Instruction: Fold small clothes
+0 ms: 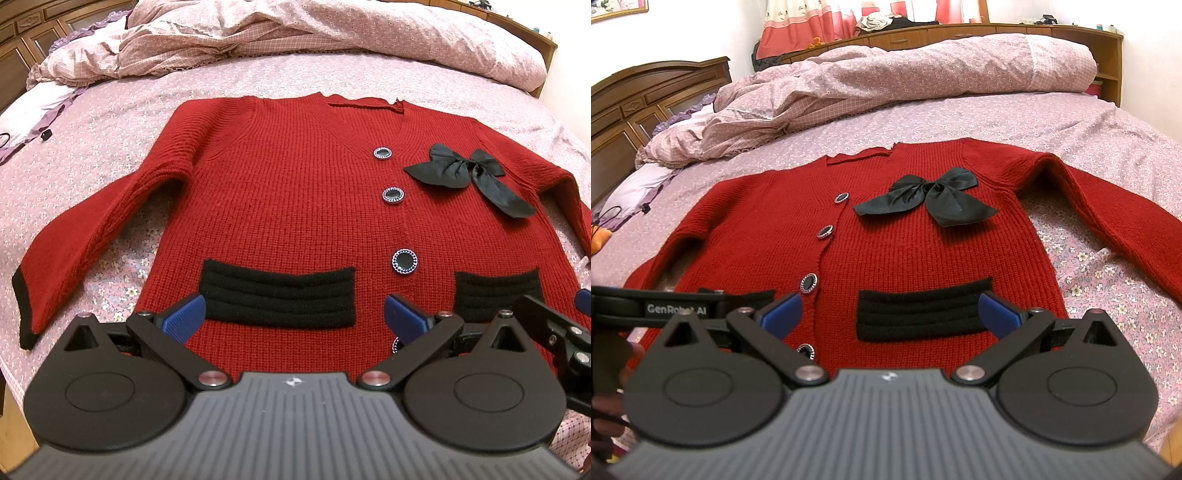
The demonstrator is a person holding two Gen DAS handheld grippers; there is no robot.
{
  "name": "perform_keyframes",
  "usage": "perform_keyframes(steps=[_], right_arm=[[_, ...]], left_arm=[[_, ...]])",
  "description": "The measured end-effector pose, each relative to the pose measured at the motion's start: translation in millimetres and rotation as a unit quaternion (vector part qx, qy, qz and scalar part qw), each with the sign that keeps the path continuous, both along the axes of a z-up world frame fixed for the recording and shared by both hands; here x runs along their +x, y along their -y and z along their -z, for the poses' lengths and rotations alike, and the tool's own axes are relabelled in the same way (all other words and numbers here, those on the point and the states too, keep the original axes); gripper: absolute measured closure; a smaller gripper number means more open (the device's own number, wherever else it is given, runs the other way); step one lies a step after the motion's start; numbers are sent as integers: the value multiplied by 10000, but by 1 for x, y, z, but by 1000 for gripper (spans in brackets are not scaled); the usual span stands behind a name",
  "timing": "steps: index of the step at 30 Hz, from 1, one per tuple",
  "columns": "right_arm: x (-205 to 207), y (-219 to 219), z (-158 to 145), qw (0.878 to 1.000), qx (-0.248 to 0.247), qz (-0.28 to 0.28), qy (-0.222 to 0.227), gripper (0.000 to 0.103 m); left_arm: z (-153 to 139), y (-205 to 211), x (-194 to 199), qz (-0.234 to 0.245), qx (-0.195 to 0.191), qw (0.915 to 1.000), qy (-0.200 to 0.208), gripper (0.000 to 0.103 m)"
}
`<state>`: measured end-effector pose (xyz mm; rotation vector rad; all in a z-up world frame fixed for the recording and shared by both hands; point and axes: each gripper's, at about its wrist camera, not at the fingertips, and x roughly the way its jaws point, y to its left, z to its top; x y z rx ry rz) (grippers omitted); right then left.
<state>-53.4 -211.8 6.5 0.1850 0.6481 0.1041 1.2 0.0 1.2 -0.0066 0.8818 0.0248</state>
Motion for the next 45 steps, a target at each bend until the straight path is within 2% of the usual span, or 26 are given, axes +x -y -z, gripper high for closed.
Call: perform_keyframes(steps=[24,45], right_arm=[[3,8,4,9999,129,59,-30,0],[31,60,-2,9959,482,759,78,0]], left_arm=[[1,-8,8,-101,-7,9999,-57,0],[-11,-17,55,-304,-60,9995,-109,0]])
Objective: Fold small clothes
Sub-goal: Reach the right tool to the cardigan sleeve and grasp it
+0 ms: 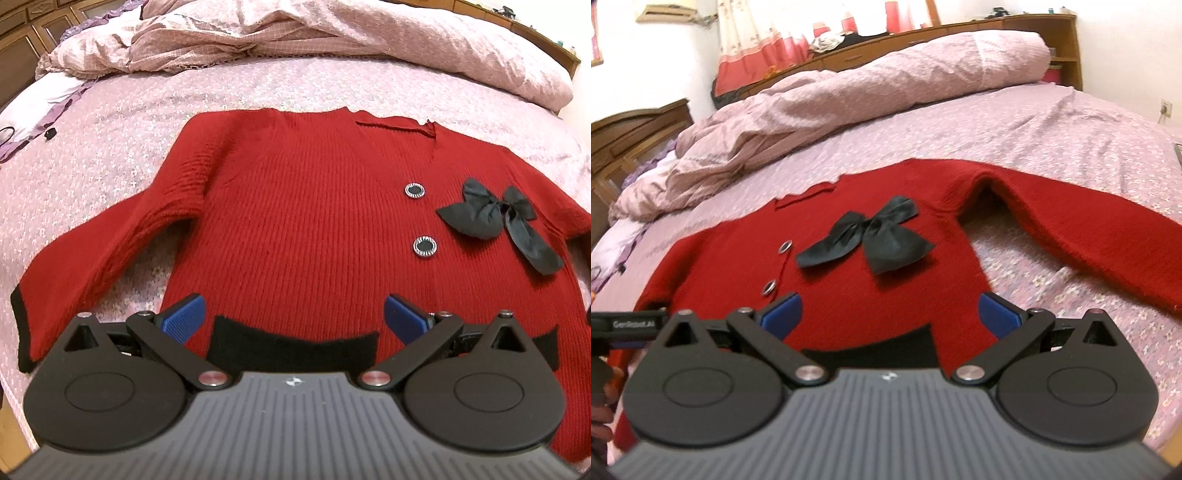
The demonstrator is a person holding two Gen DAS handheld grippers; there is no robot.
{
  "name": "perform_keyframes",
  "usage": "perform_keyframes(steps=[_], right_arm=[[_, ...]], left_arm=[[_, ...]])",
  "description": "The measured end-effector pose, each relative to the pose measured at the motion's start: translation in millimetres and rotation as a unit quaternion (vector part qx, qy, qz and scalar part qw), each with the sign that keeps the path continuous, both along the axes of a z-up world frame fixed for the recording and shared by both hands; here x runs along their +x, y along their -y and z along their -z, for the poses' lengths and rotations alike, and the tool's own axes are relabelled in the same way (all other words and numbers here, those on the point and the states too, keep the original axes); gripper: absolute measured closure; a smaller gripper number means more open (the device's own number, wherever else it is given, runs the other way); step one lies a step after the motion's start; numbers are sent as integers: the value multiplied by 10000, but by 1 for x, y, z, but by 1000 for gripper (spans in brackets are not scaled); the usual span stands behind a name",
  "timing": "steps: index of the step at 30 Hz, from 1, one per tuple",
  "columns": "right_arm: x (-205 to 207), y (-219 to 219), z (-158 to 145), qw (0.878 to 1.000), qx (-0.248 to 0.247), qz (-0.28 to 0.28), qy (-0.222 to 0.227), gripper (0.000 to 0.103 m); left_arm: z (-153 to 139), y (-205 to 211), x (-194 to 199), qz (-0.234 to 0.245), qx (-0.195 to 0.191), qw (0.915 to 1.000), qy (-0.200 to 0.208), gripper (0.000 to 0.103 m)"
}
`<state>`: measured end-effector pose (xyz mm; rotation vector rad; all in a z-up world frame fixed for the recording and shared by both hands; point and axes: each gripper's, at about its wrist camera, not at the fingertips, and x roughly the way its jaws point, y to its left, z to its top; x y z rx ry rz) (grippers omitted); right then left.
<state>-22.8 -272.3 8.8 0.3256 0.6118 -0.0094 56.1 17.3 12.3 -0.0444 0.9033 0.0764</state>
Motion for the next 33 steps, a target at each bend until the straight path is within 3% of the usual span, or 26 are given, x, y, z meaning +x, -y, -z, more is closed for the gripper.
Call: perform_keyframes(steps=[11,15,25,33], right_arm=[[16,49,8,9970,304,701,-98,0],[21,69,14,9938,623,910,-103,0],[22,113,40,9738,1627,1577,-179,0],[26,136,59,9571,2118,1975,-67,0]], left_arm=[[11,23,41,141,-38,9998,-164,0],[19,36,56,209,-26,9995,-239,0],[40,62,86,406,-13,9982,-445,0],[50,67,94,516,130,9971,-539,0]])
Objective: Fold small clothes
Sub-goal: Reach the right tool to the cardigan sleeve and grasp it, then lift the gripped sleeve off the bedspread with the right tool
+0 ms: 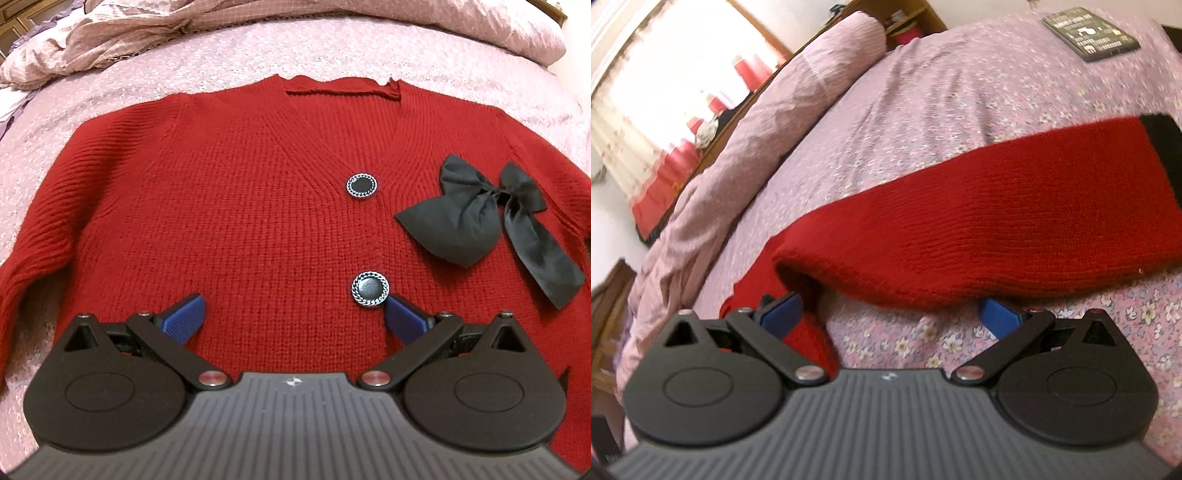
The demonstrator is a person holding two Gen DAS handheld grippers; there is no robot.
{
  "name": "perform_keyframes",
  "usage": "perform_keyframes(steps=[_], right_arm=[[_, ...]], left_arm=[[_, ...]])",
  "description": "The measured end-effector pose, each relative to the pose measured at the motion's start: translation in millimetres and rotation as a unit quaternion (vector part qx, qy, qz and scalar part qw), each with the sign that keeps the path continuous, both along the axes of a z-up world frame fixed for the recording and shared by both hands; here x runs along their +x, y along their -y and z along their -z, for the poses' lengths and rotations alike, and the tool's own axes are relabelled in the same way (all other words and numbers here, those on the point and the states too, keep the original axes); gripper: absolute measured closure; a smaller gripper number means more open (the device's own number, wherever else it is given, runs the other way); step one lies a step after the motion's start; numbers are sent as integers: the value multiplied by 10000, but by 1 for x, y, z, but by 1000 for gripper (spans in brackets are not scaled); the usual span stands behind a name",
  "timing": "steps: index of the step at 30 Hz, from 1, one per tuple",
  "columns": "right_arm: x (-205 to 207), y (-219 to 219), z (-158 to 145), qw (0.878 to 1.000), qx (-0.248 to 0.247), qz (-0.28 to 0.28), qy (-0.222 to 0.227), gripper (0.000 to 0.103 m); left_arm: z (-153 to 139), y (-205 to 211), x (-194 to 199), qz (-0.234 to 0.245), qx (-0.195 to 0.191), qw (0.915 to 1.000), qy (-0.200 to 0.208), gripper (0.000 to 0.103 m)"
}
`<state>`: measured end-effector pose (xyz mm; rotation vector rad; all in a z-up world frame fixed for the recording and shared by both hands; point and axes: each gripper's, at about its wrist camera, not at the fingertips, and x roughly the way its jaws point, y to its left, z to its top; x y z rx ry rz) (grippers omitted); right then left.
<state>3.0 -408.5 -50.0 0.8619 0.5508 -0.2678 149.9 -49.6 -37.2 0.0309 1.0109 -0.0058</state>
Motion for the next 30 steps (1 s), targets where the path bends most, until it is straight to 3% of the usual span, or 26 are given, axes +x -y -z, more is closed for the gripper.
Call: perform_keyframes(steps=[5,14,18,24,30], right_arm=[[3,7,4,9993,119,164,307,0],[-1,24,20,9917,798,608,805,0],[0,28,21,9917,855,451,843,0],[-2,39,14,9922,961,541,582,20],[0,45,11,9927,798,697,570,26]], left_arm=[[4,0,1,73,17,10000,17,0],[8,-2,-3,151,-24,9998,156,0],[2,-2,-3,89,-55,9999,-9,0],[-11,8,-21,429,-351,9984,-129,0],[1,22,-26,675,-65,9975,-211,0]])
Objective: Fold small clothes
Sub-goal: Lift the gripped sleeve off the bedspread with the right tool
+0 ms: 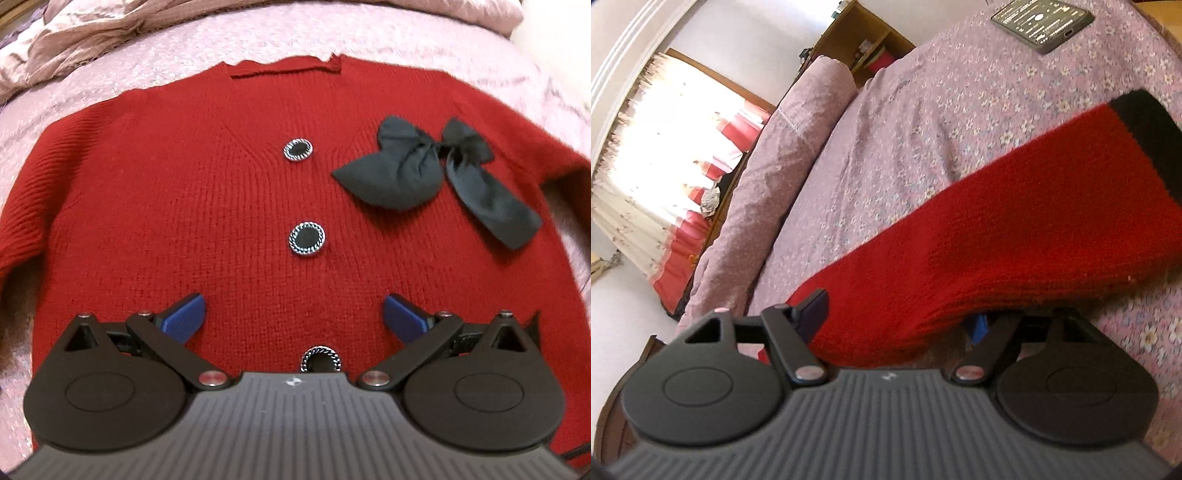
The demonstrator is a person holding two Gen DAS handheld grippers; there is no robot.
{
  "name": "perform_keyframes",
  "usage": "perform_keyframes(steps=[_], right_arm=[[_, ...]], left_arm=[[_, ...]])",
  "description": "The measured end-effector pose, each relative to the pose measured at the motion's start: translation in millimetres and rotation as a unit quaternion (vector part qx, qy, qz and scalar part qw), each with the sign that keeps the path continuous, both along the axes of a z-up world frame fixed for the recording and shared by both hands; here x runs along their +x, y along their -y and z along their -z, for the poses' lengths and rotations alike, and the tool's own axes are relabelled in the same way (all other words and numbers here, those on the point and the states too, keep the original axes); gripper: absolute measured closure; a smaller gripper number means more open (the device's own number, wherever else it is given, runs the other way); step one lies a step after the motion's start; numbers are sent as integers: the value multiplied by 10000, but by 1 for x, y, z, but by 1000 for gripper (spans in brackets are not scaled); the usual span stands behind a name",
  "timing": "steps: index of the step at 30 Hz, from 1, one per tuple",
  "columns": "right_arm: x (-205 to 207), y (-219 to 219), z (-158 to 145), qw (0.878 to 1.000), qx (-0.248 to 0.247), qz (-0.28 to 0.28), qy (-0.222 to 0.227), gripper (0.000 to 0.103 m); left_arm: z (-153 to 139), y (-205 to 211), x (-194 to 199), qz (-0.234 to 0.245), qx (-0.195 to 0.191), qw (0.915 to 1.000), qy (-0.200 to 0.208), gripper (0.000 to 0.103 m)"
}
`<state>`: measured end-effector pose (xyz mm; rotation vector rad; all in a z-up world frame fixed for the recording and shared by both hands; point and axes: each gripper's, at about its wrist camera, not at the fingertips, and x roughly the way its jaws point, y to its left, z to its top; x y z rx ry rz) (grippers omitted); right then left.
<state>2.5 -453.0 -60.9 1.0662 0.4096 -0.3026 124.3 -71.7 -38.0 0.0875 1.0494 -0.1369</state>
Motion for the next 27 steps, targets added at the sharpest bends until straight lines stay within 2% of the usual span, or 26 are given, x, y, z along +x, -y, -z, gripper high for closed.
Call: perform_keyframes(steps=[4,6,20,27], right_arm=[[6,4,-1,9999,-153,-34,-70,29],[9,5,0,9997,-211,-57,-147,34],[22,5,-4,9961,-745,-159,-437,51],[22,5,1,9957,-737,-228,-505,52]], left_arm=[[1,-1,0,4,-15,10000,-34,0],[2,-1,-1,13,-22,10000,-36,0],[3,-2,2,29,-41,10000,-35,0],[3,-2,3,26,-36,10000,-23,0]])
